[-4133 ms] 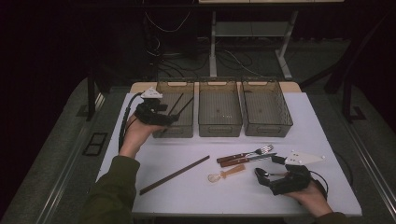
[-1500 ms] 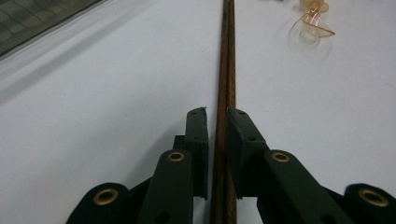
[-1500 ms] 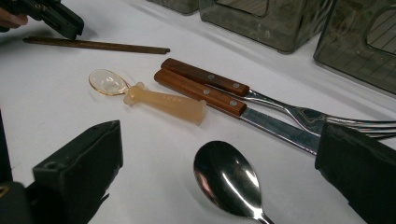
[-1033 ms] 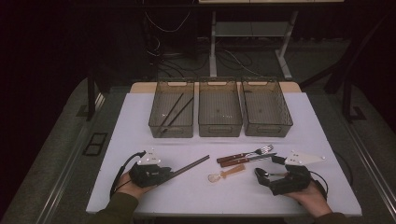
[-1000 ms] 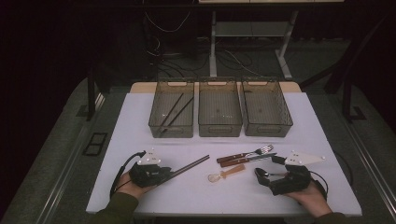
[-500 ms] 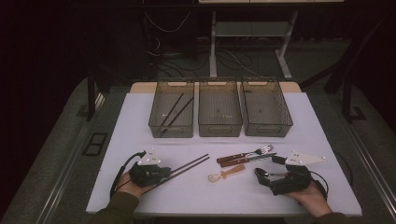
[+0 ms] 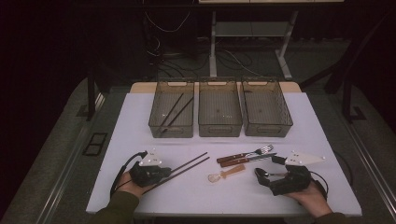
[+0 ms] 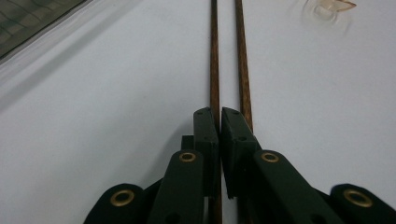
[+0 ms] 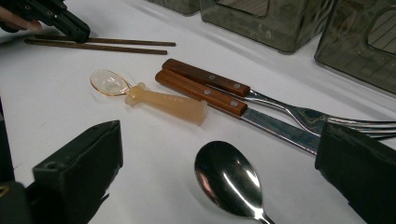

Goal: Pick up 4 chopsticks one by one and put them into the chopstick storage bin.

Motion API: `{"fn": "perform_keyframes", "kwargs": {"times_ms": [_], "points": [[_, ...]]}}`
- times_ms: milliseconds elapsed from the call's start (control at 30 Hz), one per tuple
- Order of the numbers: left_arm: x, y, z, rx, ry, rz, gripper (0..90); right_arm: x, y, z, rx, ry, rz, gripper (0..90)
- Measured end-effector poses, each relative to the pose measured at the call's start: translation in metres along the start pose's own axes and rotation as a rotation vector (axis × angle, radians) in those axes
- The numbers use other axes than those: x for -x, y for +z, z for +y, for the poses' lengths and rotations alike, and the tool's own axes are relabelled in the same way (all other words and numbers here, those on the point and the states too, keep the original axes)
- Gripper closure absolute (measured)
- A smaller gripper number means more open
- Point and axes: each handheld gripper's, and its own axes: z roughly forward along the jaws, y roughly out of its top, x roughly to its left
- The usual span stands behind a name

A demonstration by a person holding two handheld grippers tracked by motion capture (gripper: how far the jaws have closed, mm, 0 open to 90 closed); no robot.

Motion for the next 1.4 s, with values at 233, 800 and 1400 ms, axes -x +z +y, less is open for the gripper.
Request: {"fn": "perform_keyframes", "kwargs": {"times_ms": [233, 800, 1400], "points": [[-0.004, 0.000, 0.000, 0.000, -0.015, -0.026, 85.4, 0.000, 0.000, 0.000, 0.000, -0.001, 0.001, 1.1], [-0.010, -0.006, 0.003, -0.002, -0.051, -0.045, 85.4, 0.000, 0.000, 0.000, 0.001, 0.004, 0.004, 1.1], [-0.016, -0.023, 0.013, 0.019, -0.128, -0.055, 85.4, 0.002, -0.001, 0.000, 0.004, 0.012, 0.009, 1.1]]}}
